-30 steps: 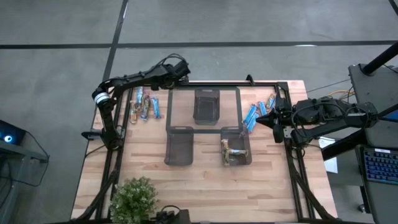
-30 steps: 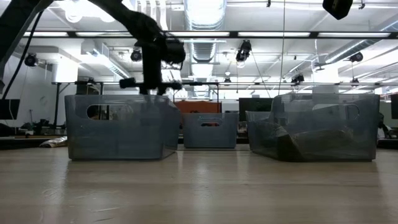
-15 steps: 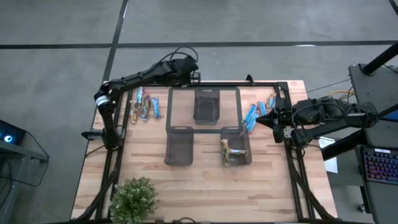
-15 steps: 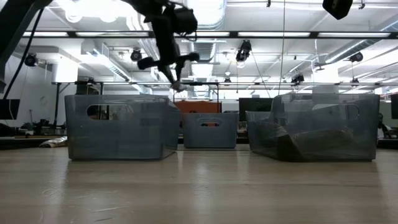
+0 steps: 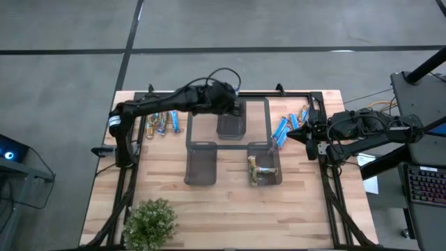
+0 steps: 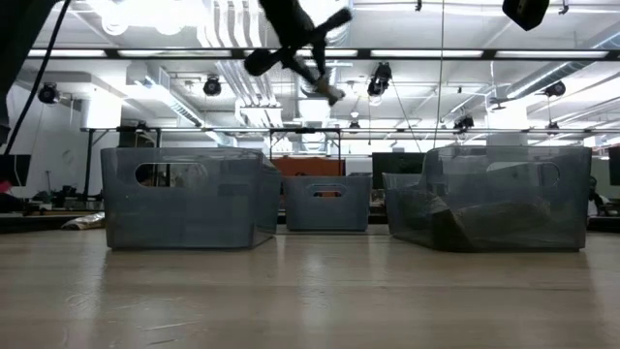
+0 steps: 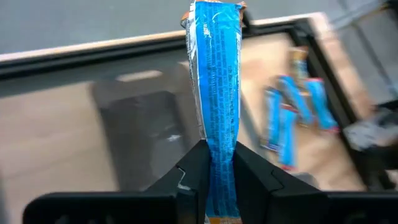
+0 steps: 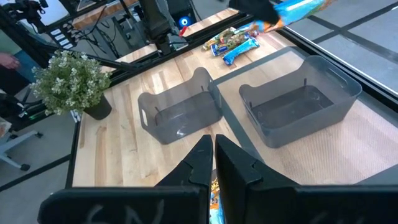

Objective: Pick and place Granola Bars by type
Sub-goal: Put the orange granola bar into the bottom right black bin

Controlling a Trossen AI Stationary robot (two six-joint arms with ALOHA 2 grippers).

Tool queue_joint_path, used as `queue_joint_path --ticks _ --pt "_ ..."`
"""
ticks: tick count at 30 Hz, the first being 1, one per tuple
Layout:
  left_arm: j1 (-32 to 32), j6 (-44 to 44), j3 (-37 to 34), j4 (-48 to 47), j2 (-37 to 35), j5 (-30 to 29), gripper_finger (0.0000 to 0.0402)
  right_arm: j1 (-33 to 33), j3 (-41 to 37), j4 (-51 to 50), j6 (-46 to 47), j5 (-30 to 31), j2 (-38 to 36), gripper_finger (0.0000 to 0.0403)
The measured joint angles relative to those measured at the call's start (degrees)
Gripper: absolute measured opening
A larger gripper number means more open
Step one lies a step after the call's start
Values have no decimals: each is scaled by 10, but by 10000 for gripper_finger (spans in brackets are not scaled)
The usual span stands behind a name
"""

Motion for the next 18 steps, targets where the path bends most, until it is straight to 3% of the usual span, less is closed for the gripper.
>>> queue_joint_path --ticks 10,18 --pt "-87 -53 4 110 2 14 46 0 0 0 -1 2 0 12" --pt "-128 -80 4 135 3 14 46 0 0 0 -1 4 0 12"
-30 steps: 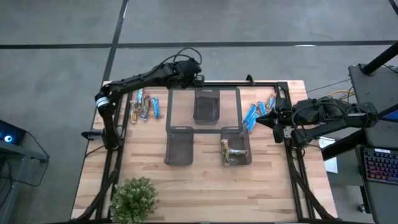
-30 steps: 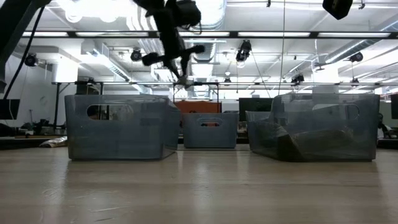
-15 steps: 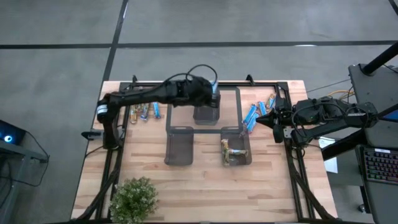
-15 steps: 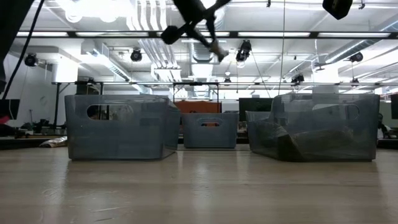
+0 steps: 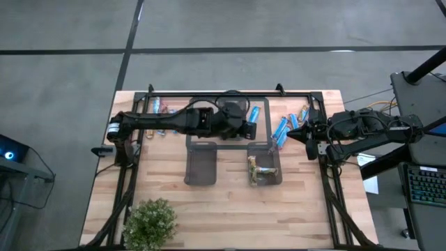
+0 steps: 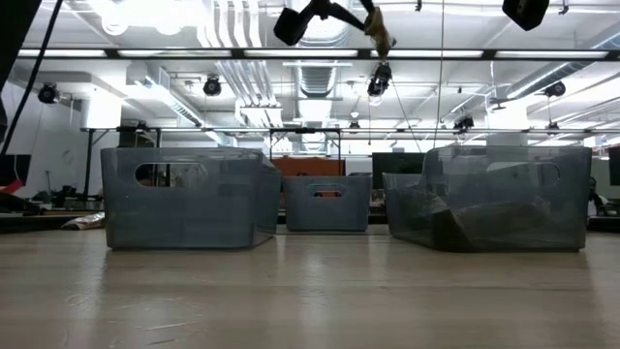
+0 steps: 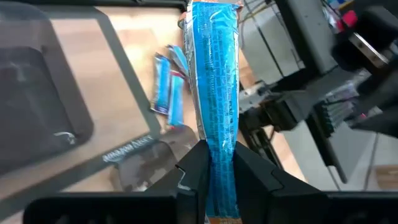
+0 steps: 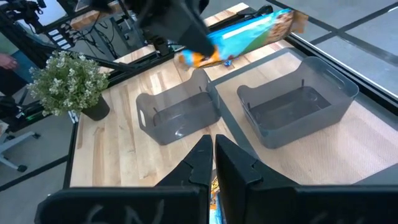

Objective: Pick and place Granola Bars by type
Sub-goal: Put the orange granola bar into the bottom right black bin

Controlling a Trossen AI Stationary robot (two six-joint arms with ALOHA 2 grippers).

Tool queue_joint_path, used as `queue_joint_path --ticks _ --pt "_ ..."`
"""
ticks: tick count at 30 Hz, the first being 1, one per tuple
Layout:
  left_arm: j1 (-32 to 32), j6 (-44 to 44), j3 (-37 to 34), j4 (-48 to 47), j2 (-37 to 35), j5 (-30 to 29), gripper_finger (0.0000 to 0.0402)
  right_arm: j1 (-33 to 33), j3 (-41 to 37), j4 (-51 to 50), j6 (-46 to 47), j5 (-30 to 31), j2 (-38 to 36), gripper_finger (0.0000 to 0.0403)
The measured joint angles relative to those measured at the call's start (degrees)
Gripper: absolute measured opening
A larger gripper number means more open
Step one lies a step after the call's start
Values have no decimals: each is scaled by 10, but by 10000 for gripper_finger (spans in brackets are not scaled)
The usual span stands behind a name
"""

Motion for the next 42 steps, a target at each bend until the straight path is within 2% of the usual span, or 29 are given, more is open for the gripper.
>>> queue_joint_path --ticks 7,14,23,31,42 --pt "-33 -20 -10 32 0 0 46 0 0 0 0 1 0 12" --pt "-47 -69 -88 197 2 38 46 0 0 0 0 1 0 12" --pt "-48 -147 -214 365 1 47 46 0 0 0 1 1 0 12" --pt "-50 -211 -292 426 1 66 46 0 0 -1 2 1 0 12" --pt "-50 -203 -279 436 6 73 46 0 0 -1 2 1 0 12"
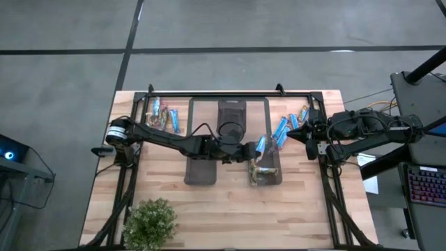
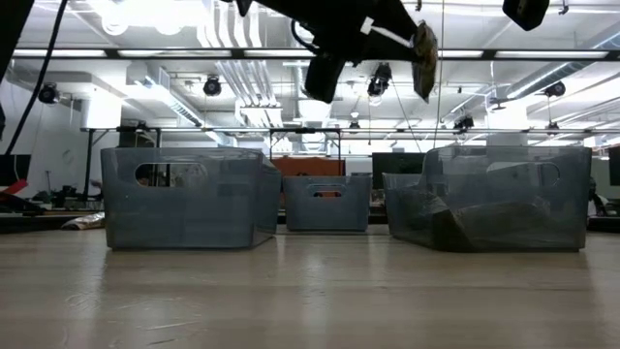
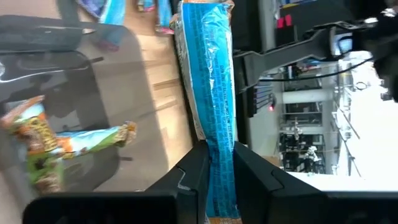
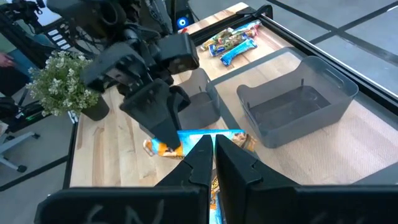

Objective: Pick and place Granola Bars by type
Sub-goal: Put the orange granola bar into the bottom right black bin

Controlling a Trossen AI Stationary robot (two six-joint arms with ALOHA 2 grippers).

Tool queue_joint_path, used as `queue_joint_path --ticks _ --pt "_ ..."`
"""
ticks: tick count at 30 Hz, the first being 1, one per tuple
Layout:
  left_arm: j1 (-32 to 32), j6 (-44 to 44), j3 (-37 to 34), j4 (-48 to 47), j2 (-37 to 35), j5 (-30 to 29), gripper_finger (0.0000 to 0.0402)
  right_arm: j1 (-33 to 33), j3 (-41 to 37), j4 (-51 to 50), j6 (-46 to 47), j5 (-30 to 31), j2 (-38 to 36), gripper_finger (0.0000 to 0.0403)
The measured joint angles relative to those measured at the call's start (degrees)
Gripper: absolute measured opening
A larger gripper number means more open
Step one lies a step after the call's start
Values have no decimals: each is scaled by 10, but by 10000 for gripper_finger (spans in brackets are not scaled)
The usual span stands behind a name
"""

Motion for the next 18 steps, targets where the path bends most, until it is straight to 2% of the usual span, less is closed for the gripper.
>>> queue_joint_path --ticks 10,18 --pt "0 3 82 -12 70 20 46 0 0 0 0 0 0 12" --pt "0 -32 147 -47 118 11 46 0 0 -2 0 0 0 12"
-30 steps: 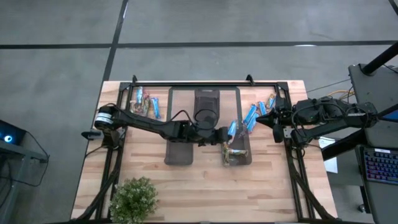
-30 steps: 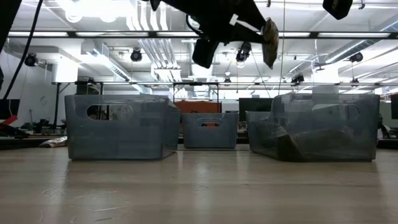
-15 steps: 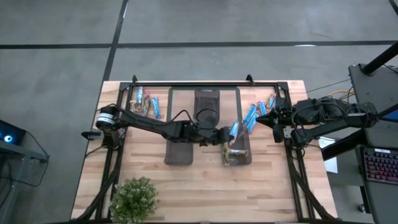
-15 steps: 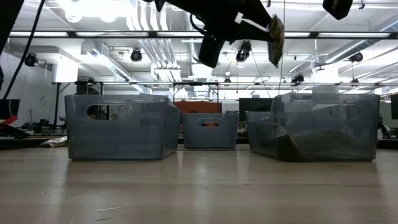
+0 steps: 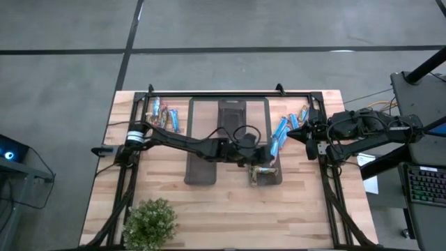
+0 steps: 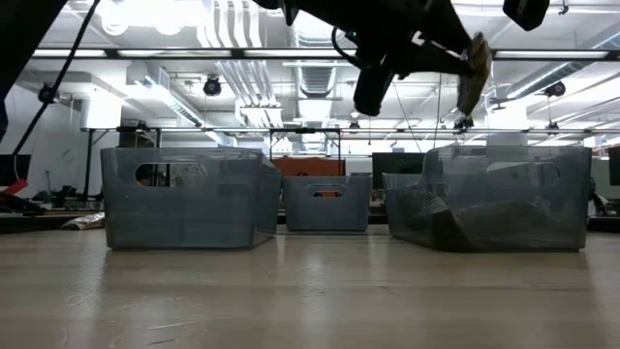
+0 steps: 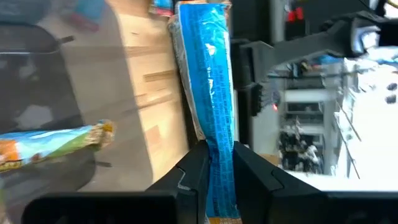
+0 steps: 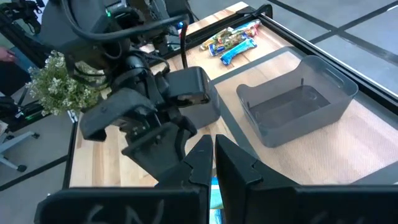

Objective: Pick and place Granola Bars by type
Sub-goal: Put the orange granola bar into the bottom right black bin

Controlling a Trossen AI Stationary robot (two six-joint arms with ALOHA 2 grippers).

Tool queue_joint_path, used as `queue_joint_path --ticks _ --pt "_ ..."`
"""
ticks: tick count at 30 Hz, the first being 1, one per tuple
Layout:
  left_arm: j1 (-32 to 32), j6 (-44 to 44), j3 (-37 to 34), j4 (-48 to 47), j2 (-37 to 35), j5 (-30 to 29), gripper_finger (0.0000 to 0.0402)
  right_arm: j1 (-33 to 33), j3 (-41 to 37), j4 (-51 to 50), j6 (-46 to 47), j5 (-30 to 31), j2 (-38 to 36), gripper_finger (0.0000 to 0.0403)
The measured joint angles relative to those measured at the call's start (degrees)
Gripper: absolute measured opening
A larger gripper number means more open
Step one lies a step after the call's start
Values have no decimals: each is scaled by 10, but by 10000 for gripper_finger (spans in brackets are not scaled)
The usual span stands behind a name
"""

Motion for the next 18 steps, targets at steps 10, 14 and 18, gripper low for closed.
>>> queue_joint_path --ticks 10,14,18 --pt "-20 -115 0 -17 11 -64 46 0 0 -3 0 0 0 12" --pt "-34 -164 -1 -30 18 -97 46 0 0 -5 0 0 -1 12" --pt "-42 -180 -2 -43 21 -103 46 0 0 -6 -1 -1 -1 12"
